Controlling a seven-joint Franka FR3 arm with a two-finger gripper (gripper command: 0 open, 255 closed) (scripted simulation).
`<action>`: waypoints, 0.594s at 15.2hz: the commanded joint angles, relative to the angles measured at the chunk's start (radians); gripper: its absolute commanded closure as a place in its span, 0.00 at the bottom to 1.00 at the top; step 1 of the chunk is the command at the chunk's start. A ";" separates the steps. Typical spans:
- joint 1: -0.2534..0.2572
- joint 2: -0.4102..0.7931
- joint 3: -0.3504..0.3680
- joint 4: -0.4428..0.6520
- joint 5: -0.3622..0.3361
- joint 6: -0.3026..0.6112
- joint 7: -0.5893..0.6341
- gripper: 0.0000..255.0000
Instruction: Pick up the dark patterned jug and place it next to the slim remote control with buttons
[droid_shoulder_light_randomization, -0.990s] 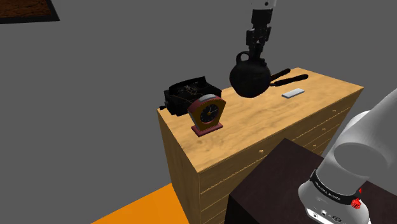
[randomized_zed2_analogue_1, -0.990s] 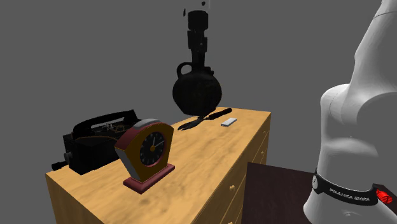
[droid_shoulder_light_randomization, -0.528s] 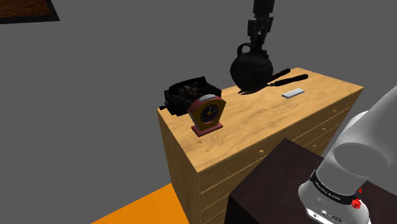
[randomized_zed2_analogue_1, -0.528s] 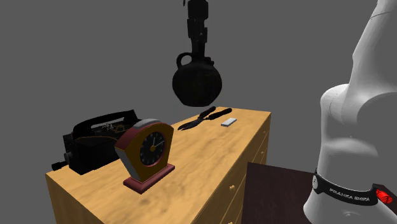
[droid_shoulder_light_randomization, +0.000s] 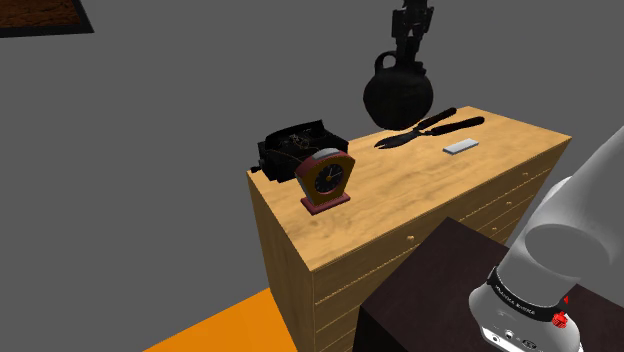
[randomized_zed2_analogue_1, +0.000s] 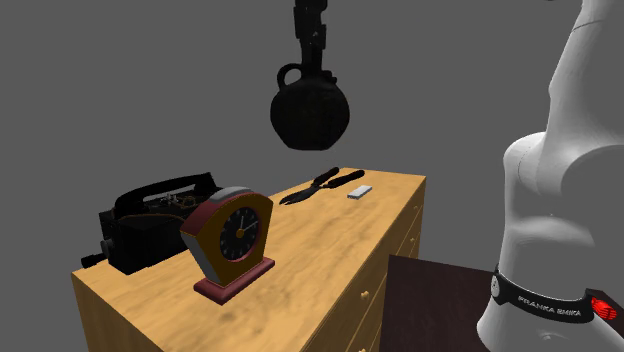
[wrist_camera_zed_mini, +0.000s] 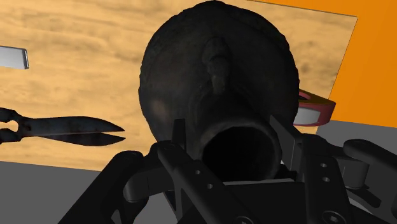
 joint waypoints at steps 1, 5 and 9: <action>0.000 0.014 -0.001 0.048 0.002 -0.030 -0.003 1.00; -0.001 0.046 -0.004 0.137 0.007 -0.087 -0.009 1.00; -0.041 0.017 -0.059 0.109 -0.006 -0.082 -0.107 1.00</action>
